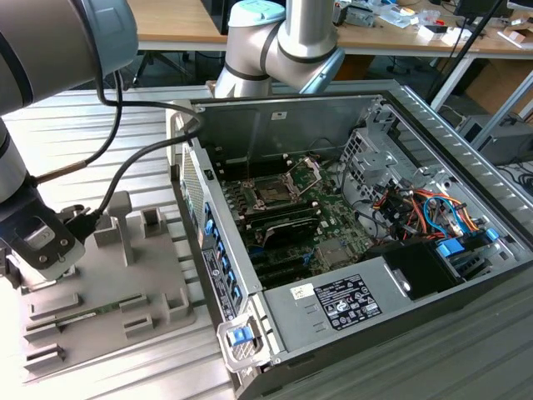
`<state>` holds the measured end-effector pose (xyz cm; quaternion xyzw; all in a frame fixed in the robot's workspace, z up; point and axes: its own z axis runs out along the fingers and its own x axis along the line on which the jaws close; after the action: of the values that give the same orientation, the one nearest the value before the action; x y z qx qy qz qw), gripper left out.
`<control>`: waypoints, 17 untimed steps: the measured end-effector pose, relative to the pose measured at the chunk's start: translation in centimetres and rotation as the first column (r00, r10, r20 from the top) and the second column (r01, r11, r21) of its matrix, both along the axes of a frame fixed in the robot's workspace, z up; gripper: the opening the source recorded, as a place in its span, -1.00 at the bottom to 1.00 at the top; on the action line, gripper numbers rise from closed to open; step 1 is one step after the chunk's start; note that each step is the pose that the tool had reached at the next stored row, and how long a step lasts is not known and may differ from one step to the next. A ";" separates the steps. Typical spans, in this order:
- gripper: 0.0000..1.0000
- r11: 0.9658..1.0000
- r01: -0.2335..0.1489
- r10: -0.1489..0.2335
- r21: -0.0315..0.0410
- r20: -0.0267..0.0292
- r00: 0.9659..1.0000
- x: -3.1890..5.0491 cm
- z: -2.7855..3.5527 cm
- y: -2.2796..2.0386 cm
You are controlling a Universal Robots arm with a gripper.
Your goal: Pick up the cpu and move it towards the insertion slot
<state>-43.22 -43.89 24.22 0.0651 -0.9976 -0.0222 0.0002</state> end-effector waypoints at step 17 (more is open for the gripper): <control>0.10 1.000 0.000 0.000 0.000 0.000 1.000 0.00 1.09 0.00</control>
<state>-43.22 -43.89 25.31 0.0651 -0.9976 -0.0222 0.0003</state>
